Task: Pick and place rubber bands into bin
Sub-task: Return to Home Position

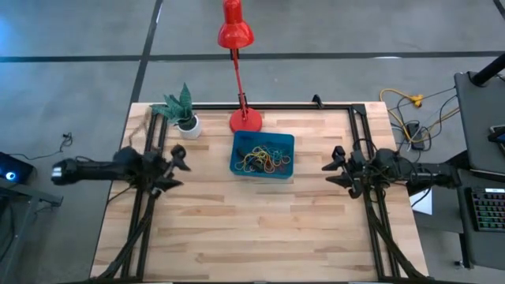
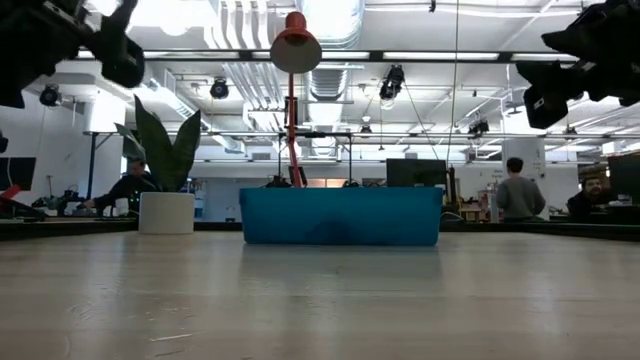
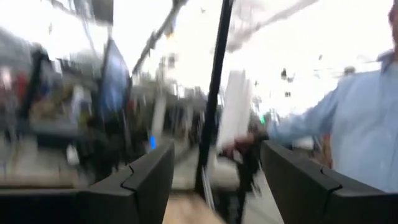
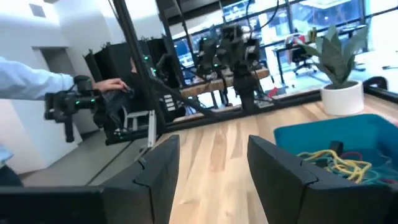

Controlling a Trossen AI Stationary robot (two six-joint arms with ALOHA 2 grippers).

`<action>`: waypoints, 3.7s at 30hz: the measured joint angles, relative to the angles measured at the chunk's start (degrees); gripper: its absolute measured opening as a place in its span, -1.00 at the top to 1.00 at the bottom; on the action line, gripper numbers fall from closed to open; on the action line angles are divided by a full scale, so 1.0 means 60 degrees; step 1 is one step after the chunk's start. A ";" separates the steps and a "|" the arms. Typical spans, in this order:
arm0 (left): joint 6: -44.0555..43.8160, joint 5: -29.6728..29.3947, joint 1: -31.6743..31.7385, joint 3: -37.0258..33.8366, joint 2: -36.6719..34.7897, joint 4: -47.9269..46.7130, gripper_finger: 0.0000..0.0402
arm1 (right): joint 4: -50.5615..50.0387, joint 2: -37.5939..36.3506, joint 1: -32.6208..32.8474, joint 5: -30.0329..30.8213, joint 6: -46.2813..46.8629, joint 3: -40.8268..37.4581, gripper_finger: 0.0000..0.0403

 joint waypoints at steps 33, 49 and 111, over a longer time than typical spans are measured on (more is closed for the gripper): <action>0.3840 -0.2919 -0.0125 -0.0015 -0.1734 -0.3821 -0.11 | 0.0017 0.0772 0.0128 -0.0028 0.0000 0.0001 0.13; 0.2754 -0.2634 -0.0227 -0.0015 -0.1439 -0.4064 -0.11 | 0.0016 0.0776 0.0128 -0.0028 -0.0002 0.0004 0.13; 0.2747 -0.2615 -0.0225 -0.0015 -0.0270 -0.4069 -0.11 | 0.0515 0.0415 0.0080 -0.0286 -0.5248 0.0007 0.13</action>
